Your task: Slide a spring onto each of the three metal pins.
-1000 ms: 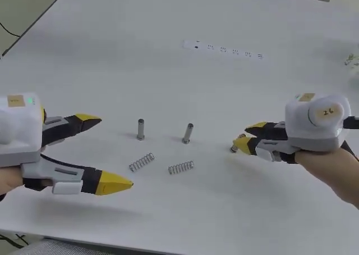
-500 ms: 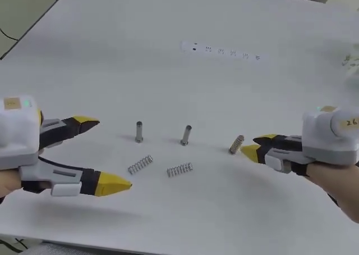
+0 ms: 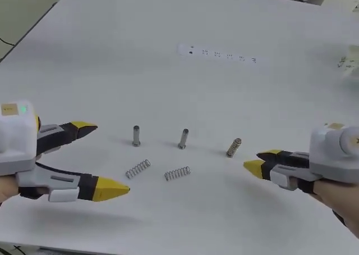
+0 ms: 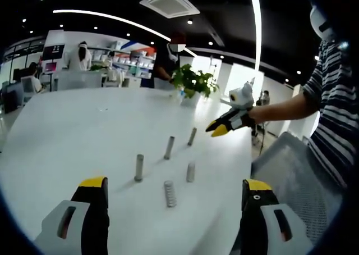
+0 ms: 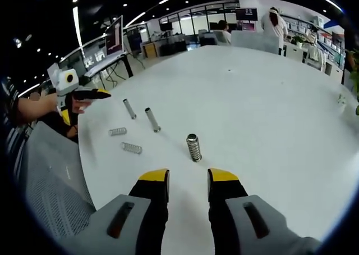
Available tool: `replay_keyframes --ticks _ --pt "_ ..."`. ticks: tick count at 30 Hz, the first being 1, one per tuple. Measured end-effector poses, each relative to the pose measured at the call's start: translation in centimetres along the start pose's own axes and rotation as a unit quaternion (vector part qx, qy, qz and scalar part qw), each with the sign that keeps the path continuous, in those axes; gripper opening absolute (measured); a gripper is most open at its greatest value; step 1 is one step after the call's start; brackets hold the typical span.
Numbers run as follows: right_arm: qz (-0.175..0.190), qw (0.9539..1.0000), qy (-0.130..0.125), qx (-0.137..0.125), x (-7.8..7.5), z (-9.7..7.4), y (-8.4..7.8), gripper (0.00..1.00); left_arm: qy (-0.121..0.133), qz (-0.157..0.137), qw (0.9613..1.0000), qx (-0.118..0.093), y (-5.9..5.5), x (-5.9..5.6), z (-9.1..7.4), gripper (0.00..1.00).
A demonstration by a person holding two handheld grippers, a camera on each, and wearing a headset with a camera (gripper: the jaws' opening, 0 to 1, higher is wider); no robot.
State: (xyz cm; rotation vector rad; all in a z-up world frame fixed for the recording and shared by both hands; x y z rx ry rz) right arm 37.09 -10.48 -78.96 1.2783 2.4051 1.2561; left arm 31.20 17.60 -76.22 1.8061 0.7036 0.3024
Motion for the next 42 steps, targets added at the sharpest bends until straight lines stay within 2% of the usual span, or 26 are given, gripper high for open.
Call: replay_keyframes --ticks 3,5,9,16,18,21,22,26,28,29,32,34,37,40,42 --pt "-0.006 1.0000 0.003 0.001 0.4 -0.1 0.0 0.26 0.000 0.000 1.0000 0.000 0.0 0.0 0.0 0.96" --pt "-0.016 0.9998 0.009 0.010 0.7 0.0 -0.2 0.26 0.000 -0.001 1.0000 0.000 0.1 -0.1 0.0 0.96" --pt "-0.042 0.9984 0.031 0.022 2.0 0.2 -0.1 0.27 -0.001 0.000 1.0000 0.002 0.0 -0.1 0.0 0.95" --pt "-0.107 0.9911 0.065 0.044 4.5 1.2 0.2 0.26 -0.004 0.001 1.0000 0.006 -0.2 -0.4 -0.2 0.95" --pt "-0.133 0.9865 0.076 0.058 5.2 1.5 0.2 0.26 -0.004 0.001 1.0000 0.007 -0.2 -0.4 -0.2 0.95" --pt "-0.184 0.9760 0.088 0.075 6.2 1.9 0.1 0.26 -0.003 0.000 1.0000 0.007 -0.3 -0.4 -0.3 0.95" --pt "-0.188 0.9749 0.090 0.077 6.3 2.0 0.1 0.26 -0.003 0.000 1.0000 0.007 -0.3 -0.4 -0.3 0.95" --pt "-0.228 0.9643 0.103 0.087 7.2 2.5 0.4 0.26 -0.002 0.001 1.0000 0.007 -0.4 -0.4 -0.4 0.95" --pt "-0.253 0.9565 0.114 0.091 7.7 2.8 0.6 0.25 -0.003 0.001 1.0000 0.008 -0.4 -0.4 -0.4 0.95" --pt "-0.277 0.9500 0.117 0.084 8.1 3.0 1.0 0.25 -0.003 0.002 1.0000 0.009 -0.5 -0.4 -0.4 0.95" --pt "-0.297 0.9416 0.133 0.087 9.1 3.4 1.3 0.25 -0.007 0.002 0.9999 0.009 -0.4 -0.5 -0.3 0.95" --pt "-0.315 0.9341 0.141 0.090 9.6 3.7 1.6 0.25 -0.007 0.002 0.9999 0.010 -0.5 -0.6 -0.3 0.95" --pt "-0.343 0.9239 0.140 0.095 9.9 4.4 1.9 0.29 -0.007 0.003 0.9999 0.009 -0.4 -0.5 -0.3 0.95" --pt "-0.378 0.9075 0.154 0.101 10.6 5.0 2.0 0.28 -0.005 0.003 0.9999 0.009 -0.4 -0.5 -0.3 0.94" --pt "-0.387 0.9017 0.160 0.108 10.8 5.3 1.9 0.28 -0.005 0.002 1.0000 0.008 -0.4 -0.5 -0.3 0.94"
Point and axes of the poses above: the centre of the closed fingertips' face, and the gripper's own axes: z roughly forward along the fingers, x roughly to its left, y roughly out of its top, the point moved 3 cm from there along -z, roughly backward along the fingers, and after that the axes turned 6 degrees about z, right-handed, at the moved point
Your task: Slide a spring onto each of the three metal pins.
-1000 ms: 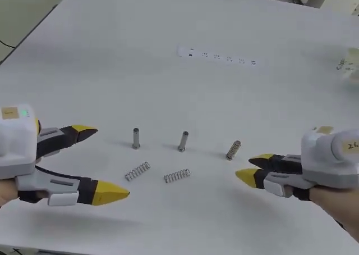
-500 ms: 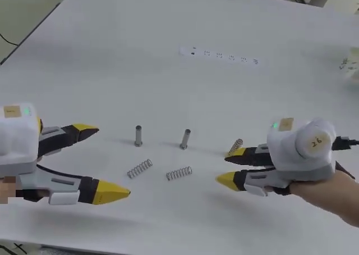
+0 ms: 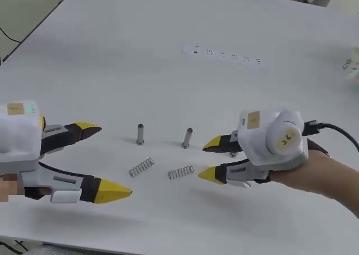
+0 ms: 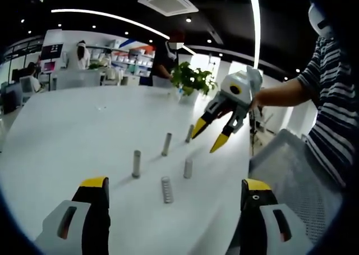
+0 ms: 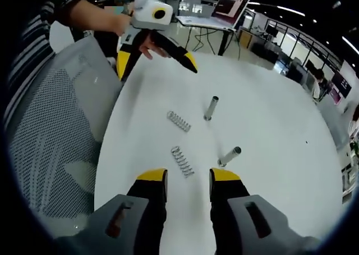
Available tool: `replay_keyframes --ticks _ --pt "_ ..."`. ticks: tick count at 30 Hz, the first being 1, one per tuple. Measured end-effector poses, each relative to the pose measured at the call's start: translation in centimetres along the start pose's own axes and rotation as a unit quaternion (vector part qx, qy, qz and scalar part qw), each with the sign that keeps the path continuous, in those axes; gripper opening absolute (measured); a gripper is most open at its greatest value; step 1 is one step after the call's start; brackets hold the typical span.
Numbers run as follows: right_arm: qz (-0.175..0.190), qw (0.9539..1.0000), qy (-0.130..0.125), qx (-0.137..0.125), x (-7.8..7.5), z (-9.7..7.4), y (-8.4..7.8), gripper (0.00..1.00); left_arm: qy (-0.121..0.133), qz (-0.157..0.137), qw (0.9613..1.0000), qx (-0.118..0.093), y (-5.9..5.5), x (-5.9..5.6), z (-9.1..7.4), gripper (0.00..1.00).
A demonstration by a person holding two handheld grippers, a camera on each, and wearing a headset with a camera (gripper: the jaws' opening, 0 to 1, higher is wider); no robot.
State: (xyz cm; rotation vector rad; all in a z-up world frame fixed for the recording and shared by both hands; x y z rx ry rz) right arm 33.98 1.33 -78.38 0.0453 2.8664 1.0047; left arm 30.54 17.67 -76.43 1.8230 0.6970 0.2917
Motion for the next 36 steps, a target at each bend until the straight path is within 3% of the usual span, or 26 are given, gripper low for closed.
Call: replay_keyframes --ticks 9,23,36 --pt "-0.066 0.9964 0.022 0.049 0.1 2.4 -0.6 0.25 -0.001 0.000 1.0000 0.000 0.0 -0.1 0.1 0.94" --pt "-0.079 0.9924 0.048 0.081 -0.1 4.7 -1.4 0.20 -0.002 0.001 1.0000 0.004 -0.3 -0.3 0.1 0.93" --pt "-0.083 0.9905 0.061 0.091 0.2 5.1 -2.0 0.10 -0.001 0.001 1.0000 0.008 -0.6 -0.3 -0.2 0.93"
Point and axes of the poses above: the centre of the closed fingertips' face, and the gripper's own axes: z roughly forward along the fingers, x roughly to its left, y roughly out of its top, the point moved 3 cm from there along -z, roughly backward along the fingers, and after that the axes turned 6 degrees about z, right-handed, at the moved point
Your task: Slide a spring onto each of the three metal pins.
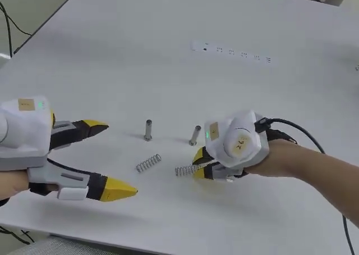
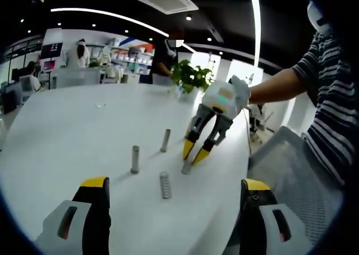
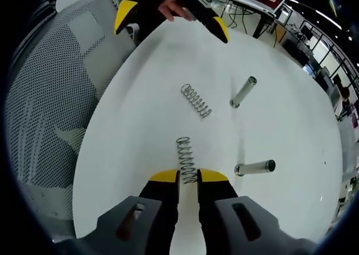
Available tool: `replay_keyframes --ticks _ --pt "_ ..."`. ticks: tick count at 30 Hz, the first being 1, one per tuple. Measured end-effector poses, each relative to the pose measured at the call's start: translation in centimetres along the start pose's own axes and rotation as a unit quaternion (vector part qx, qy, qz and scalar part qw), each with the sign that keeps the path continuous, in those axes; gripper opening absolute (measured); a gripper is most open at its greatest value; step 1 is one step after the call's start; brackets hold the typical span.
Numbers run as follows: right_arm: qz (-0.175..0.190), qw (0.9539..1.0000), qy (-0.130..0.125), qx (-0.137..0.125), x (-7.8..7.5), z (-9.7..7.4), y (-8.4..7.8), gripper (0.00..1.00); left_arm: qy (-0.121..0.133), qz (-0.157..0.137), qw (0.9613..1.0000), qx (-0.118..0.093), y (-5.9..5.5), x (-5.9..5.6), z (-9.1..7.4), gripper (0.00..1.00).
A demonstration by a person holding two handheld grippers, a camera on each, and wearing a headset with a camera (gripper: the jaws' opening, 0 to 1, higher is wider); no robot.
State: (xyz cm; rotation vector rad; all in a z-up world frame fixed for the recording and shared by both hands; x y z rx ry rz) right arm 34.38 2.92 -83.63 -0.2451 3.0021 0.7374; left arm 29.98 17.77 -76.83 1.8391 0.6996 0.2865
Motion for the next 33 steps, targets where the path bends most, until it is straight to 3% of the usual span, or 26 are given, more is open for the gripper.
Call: replay_keyframes --ticks 15,33 --pt "0.023 0.9997 -0.007 -0.010 0.2 -0.2 -0.1 0.08 -0.004 0.002 1.0000 0.003 0.0 -0.2 0.0 0.93" --pt "0.058 0.9967 -0.035 -0.043 0.8 -4.2 0.1 0.08 -0.028 0.030 0.9990 0.019 0.3 -1.4 0.6 0.85"
Point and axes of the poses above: the centre of the closed fingertips' face, and the gripper's own axes: z roughly forward along the fingers, x roughly to its left, y roughly out of its top, the point moved 3 cm from there along -z, roughly backward along the fingers, and after that the axes turned 6 degrees about z, right-handed, at the moved point
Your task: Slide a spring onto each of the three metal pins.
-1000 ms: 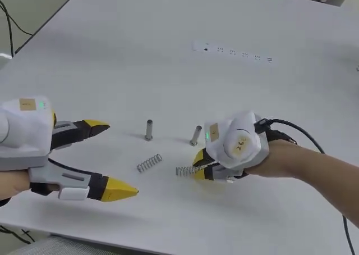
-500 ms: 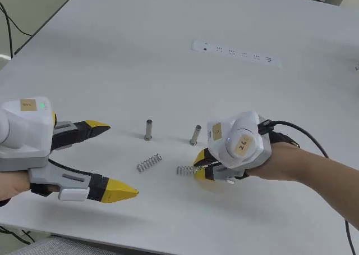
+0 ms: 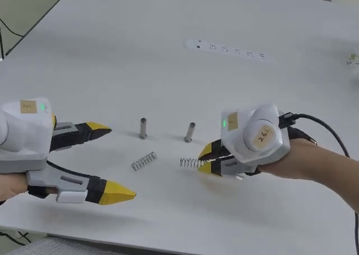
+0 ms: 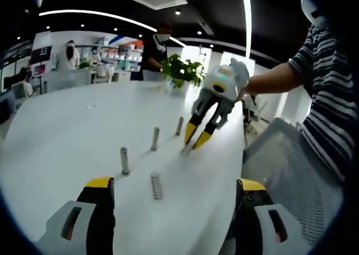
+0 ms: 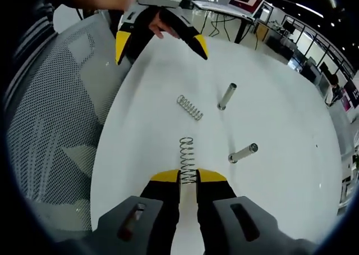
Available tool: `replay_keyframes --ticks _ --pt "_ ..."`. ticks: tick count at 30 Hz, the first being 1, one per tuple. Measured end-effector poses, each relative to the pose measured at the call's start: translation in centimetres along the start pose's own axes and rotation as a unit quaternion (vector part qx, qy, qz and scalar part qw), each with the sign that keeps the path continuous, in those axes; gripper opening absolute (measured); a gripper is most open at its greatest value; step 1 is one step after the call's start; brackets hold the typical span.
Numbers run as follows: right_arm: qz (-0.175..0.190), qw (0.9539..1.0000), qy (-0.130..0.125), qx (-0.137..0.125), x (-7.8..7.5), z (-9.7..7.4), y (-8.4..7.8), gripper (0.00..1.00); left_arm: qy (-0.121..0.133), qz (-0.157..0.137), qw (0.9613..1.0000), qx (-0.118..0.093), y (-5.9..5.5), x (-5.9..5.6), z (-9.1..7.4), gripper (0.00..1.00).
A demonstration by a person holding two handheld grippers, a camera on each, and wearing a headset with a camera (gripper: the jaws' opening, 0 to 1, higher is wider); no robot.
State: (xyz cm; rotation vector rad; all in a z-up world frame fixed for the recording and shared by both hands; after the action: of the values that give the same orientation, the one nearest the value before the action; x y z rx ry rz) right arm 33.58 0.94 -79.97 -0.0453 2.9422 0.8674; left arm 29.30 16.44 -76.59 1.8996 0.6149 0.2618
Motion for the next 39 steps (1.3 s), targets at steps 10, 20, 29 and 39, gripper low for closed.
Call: replay_keyframes --ticks 10,20,29,39 --pt "0.028 0.9994 -0.014 -0.016 0.0 -1.6 0.5 0.08 -0.016 0.002 0.9998 -0.008 0.8 0.1 0.4 0.75" --pt "0.039 0.9987 -0.021 -0.024 0.9 -2.8 0.6 0.08 -0.035 0.015 0.9992 -0.008 1.7 -0.4 2.1 0.70" --pt "0.046 0.9981 -0.026 -0.031 1.4 -3.4 1.0 0.08 -0.071 0.029 0.9970 -0.003 2.0 -1.4 3.6 0.57" --pt "0.039 0.9983 -0.025 -0.036 2.0 -3.5 2.0 0.08 -0.107 0.045 0.9933 -0.003 2.8 -2.6 5.5 0.41"
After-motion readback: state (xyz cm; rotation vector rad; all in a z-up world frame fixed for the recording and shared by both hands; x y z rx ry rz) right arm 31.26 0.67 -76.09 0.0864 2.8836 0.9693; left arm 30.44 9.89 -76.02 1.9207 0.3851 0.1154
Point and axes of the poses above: the centre of the closed fingertips' face, and the gripper's own axes: z roughly forward along the fingers, x roughly to its left, y roughly out of its top, the point moved 3 cm from there along -z, roughly backward along the fingers, and after that the axes turned 6 degrees about z, right-handed, at the moved point
